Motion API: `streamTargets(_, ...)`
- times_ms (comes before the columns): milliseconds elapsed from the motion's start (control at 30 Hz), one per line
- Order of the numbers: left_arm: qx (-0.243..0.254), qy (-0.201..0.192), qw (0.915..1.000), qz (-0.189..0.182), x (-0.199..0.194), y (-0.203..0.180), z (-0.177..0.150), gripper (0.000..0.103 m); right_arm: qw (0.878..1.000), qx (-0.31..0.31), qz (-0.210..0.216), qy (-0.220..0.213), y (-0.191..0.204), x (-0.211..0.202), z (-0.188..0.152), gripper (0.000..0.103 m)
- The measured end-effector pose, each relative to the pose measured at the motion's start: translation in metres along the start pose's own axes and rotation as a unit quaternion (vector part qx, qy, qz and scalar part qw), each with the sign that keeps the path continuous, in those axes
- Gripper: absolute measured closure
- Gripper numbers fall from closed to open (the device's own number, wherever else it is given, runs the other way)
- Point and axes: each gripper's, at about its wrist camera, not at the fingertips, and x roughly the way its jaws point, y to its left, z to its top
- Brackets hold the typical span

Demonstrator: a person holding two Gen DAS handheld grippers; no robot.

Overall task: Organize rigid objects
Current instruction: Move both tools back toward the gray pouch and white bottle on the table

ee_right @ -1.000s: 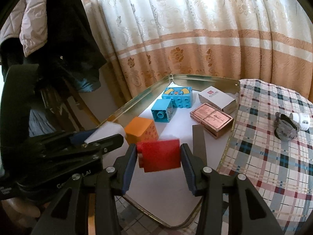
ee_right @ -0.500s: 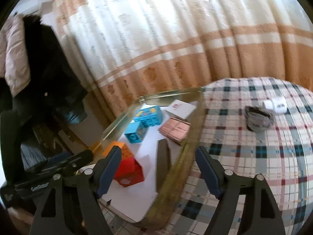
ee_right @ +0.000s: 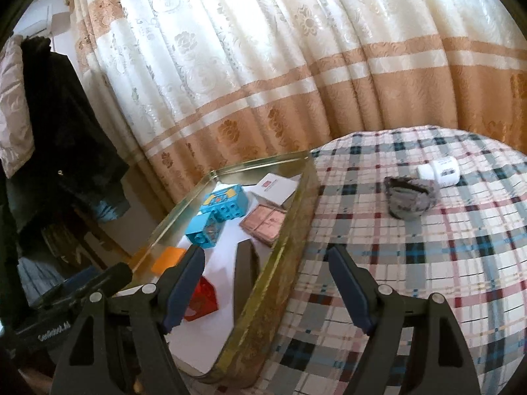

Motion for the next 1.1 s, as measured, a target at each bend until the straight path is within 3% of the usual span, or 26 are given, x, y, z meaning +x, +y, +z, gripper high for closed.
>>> streamTargets(267,0.011,-0.002,0.9999,-0.007,0.0,-0.012,-0.003,0.001,0.998,0.033,-0.042,-0.014,-0.017,-0.007,0.005,0.023)
streamTargets(400,0.009,0.001,0.9999,-0.007,0.001,-0.013,-0.005,0.001,0.994,0.011,-0.097,-0.039,-0.019,-0.016,0.009,0.023)
streamTargets(667,0.01,0.007,0.9998,-0.014,0.002,-0.022,-0.01,0.001,0.992,-0.01,-0.111,-0.057,-0.016,-0.025,0.01,0.023)
streamTargets(833,0.017,0.004,0.9995,-0.026,0.001,-0.035,-0.011,0.001,0.987,-0.044,-0.142,-0.07,-0.013,-0.03,0.01,0.023)
streamTargets(1100,0.056,-0.001,0.9974,-0.046,-0.003,-0.067,-0.019,0.001,0.983,-0.031,-0.166,-0.07,-0.03,-0.035,0.013,0.023)
